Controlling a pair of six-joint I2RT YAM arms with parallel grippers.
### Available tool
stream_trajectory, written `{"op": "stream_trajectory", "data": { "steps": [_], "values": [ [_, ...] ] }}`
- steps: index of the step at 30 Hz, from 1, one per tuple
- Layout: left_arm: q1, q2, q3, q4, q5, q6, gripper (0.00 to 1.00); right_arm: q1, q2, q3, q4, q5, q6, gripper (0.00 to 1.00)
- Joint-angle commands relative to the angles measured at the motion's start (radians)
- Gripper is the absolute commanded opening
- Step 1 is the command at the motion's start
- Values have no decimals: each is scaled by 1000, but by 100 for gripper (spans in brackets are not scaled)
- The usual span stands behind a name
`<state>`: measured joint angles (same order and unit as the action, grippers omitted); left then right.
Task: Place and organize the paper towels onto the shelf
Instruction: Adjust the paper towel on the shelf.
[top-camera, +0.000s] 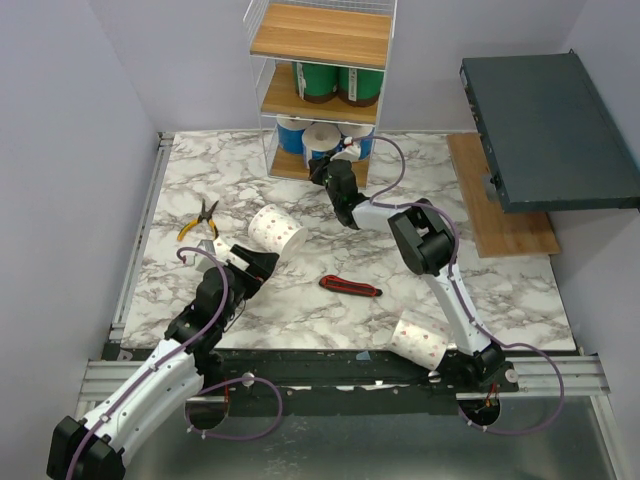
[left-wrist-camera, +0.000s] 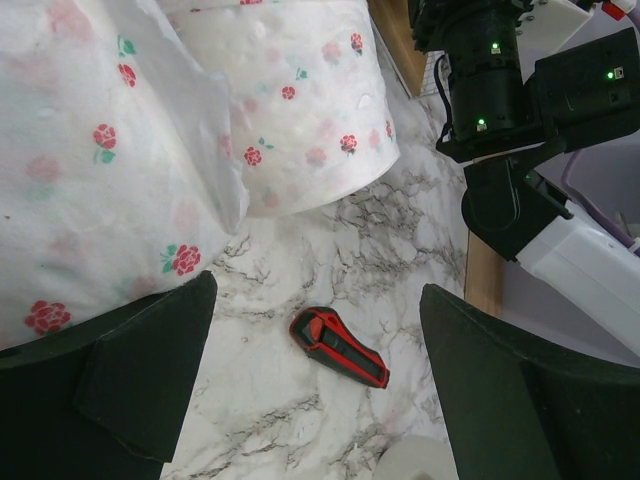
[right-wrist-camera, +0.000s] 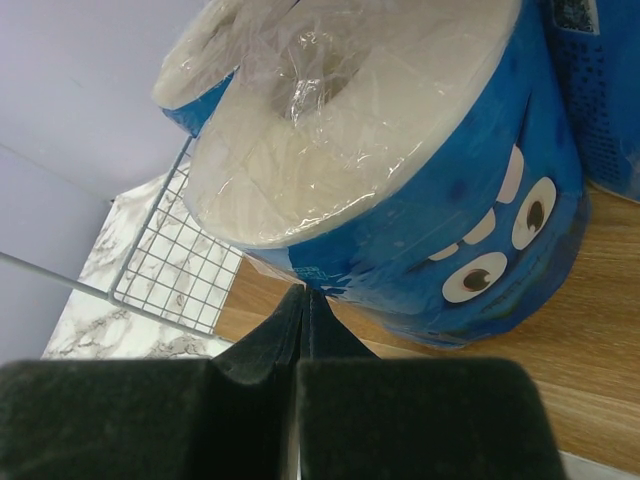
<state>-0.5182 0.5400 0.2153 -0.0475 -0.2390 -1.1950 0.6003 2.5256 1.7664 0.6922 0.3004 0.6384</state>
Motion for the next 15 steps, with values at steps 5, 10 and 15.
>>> {"op": "stream_trajectory", "data": {
  "steps": [5,10,15],
  "values": [
    [12,14,-9,-68,-33,17,94,-38,-2,-24,21,6,-25,1],
    [12,-6,-7,-82,-29,17,94,-37,-76,-123,94,-73,-58,10],
    [13,-54,-6,-114,-32,12,94,-28,-167,-229,147,-141,-83,30]
  ]
}}
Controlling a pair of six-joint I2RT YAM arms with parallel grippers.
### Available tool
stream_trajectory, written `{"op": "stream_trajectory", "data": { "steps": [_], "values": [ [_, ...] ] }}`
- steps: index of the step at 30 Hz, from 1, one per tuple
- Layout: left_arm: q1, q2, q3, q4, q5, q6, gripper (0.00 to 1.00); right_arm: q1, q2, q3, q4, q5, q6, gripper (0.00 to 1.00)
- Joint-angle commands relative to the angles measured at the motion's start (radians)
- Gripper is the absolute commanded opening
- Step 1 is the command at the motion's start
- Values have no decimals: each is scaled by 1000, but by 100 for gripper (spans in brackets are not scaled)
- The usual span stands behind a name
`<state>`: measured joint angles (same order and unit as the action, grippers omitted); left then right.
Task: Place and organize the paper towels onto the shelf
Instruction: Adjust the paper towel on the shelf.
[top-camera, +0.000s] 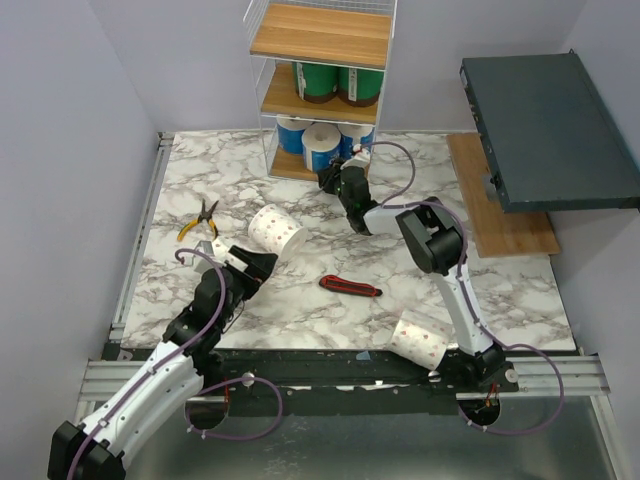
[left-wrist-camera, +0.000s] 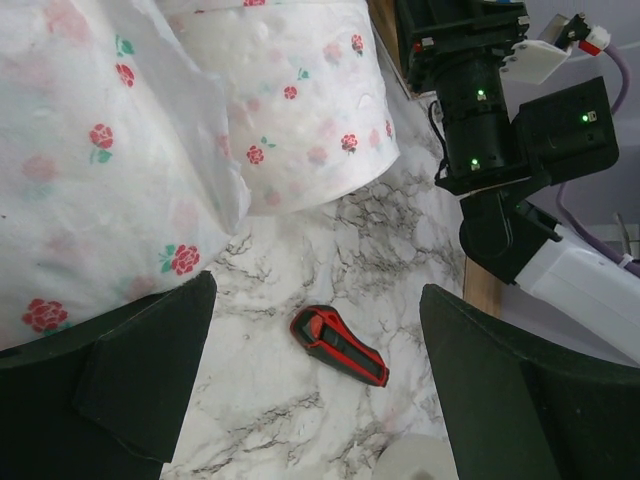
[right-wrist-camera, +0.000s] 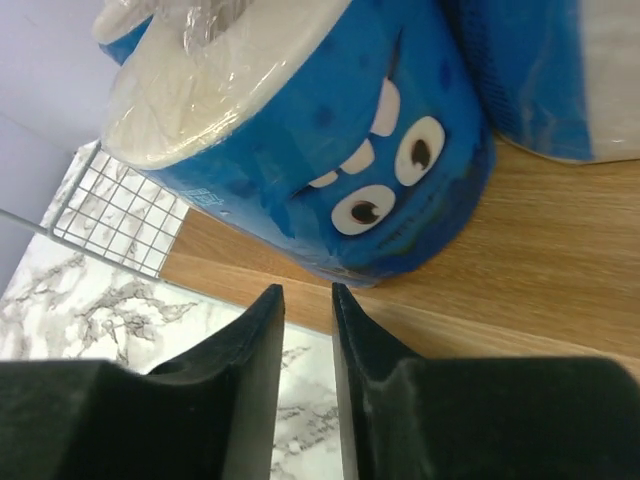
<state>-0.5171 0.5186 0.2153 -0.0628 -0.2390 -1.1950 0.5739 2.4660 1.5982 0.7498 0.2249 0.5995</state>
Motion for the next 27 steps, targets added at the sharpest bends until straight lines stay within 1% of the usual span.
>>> {"op": "stream_trajectory", "data": {
  "steps": [1,6,9,12,16,22,27],
  "values": [
    [12,-46,-5,-107,-32,11,94,2,-128,-74,92,-77,-49,34],
    [13,-103,-5,-140,-33,3,94,34,-234,-153,76,-116,-64,45],
    [12,-136,1,-164,-36,2,94,46,-299,-185,-4,-151,-49,49],
    [12,-169,23,-200,-39,10,94,55,-390,-250,-82,-157,-16,50],
    [12,-213,44,-240,-54,24,96,82,-544,-384,-163,-152,16,51],
    [14,-235,66,-269,-81,44,98,154,-785,-513,-363,-82,-51,51],
    [15,-200,112,-260,-86,65,98,156,-949,-571,-534,-68,-80,53]
  ]
}}
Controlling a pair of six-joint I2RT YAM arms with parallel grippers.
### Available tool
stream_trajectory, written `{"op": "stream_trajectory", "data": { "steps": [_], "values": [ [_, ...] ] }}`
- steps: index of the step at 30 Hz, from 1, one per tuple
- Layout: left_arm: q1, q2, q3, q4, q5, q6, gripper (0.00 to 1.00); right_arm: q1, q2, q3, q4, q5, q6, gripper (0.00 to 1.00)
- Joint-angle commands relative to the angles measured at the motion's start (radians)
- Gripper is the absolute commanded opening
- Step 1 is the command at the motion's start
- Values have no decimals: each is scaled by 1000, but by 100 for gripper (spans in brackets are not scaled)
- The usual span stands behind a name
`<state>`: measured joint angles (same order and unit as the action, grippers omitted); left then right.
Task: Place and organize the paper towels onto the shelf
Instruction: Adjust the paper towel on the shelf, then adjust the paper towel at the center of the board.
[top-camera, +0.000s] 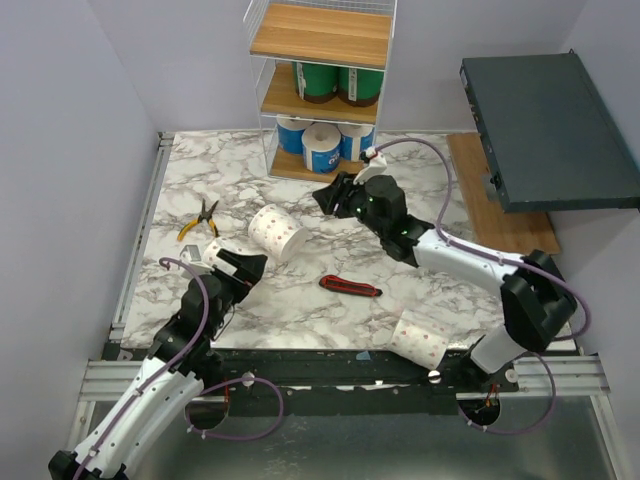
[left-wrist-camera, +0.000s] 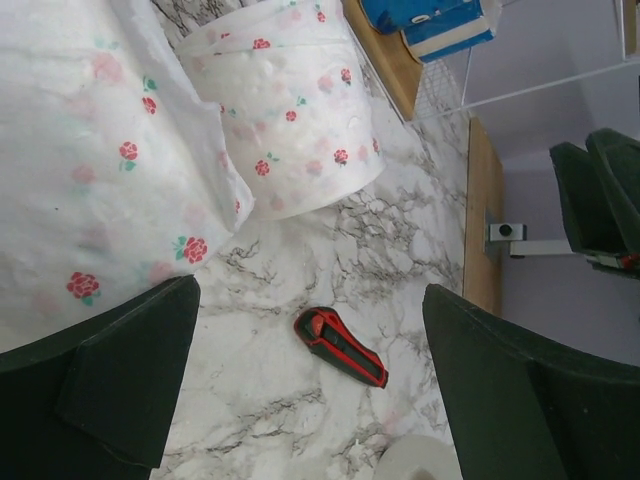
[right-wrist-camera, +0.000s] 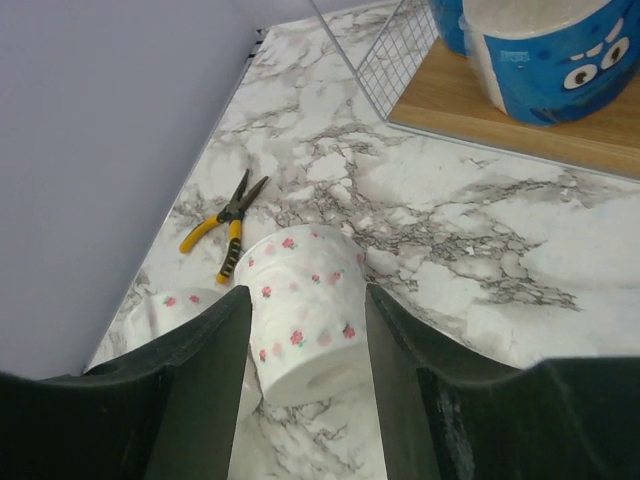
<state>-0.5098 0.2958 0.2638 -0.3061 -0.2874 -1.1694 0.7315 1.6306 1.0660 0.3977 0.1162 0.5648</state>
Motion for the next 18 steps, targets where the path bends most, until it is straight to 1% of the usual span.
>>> {"op": "stream_trajectory", "data": {
  "steps": [1,4,7,8,10,12,13,16,18],
  "values": [
    [9,32,74,-15,-39,44,99,-2,-140,-49,-209,47,-51,54],
    [8,61,113,-16,-52,58,98,-2,-207,-69,-322,72,-53,58],
    [8,81,147,-23,-74,72,99,-1,-253,-75,-464,116,5,61],
    [8,86,158,-27,-81,77,98,-1,-271,-85,-491,131,37,64],
    [8,89,179,-42,-102,94,99,-2,-324,-120,-535,169,124,73],
    [10,90,202,-59,-128,120,98,-2,-394,-186,-534,178,190,81],
    [10,90,212,-72,-142,137,98,-2,-440,-233,-506,176,211,83],
    [13,94,256,-110,-186,220,99,-2,-563,-359,-412,148,201,85],
    [16,102,294,-156,-226,262,98,-2,-625,-405,-377,137,177,85]
  ]
}}
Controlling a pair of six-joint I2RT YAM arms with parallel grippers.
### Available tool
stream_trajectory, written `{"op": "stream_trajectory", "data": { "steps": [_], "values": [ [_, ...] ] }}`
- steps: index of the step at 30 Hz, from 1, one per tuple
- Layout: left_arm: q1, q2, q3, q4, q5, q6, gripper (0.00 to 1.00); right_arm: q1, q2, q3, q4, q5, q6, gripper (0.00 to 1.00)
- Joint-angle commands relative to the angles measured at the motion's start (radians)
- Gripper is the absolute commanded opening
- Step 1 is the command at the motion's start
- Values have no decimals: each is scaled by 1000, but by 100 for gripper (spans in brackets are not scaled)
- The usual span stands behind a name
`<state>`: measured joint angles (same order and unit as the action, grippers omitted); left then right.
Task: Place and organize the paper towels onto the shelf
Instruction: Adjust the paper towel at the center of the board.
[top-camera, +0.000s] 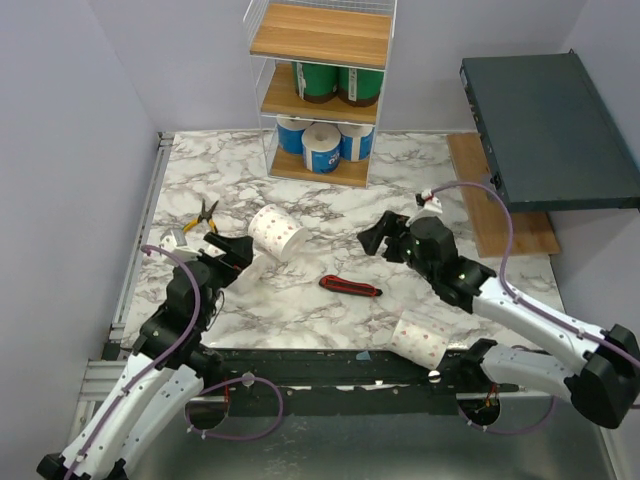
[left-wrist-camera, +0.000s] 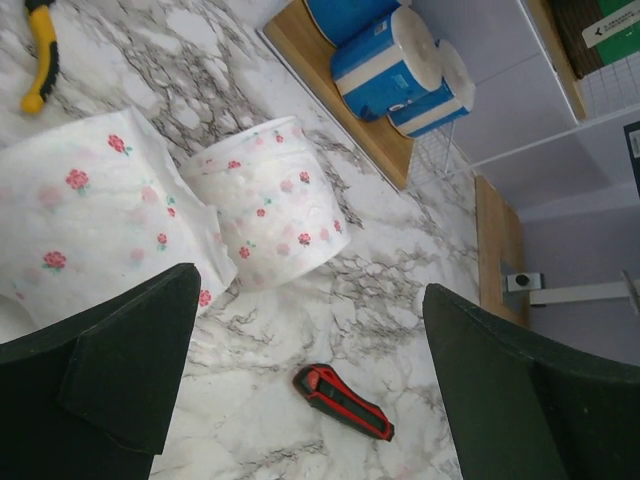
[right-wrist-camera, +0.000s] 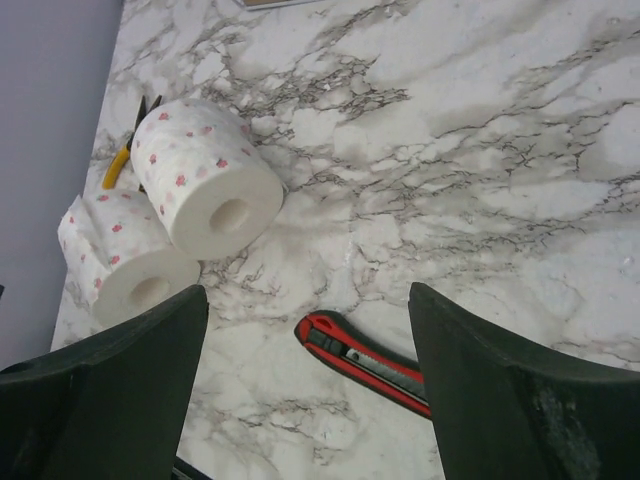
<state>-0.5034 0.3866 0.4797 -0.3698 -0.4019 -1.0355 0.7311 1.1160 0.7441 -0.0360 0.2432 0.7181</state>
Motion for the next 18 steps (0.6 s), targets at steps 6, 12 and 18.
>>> {"op": "stream_trajectory", "data": {
  "steps": [6,12,18],
  "values": [
    [21,40,162,-180,-147,243,99,-1,-187,-127,38,-26,-27,84],
    [59,80,157,-75,34,329,98,-1,-174,-172,89,-107,-33,83],
    [78,241,182,137,334,296,96,-1,-129,-189,155,-191,-21,81]
  ]
}}
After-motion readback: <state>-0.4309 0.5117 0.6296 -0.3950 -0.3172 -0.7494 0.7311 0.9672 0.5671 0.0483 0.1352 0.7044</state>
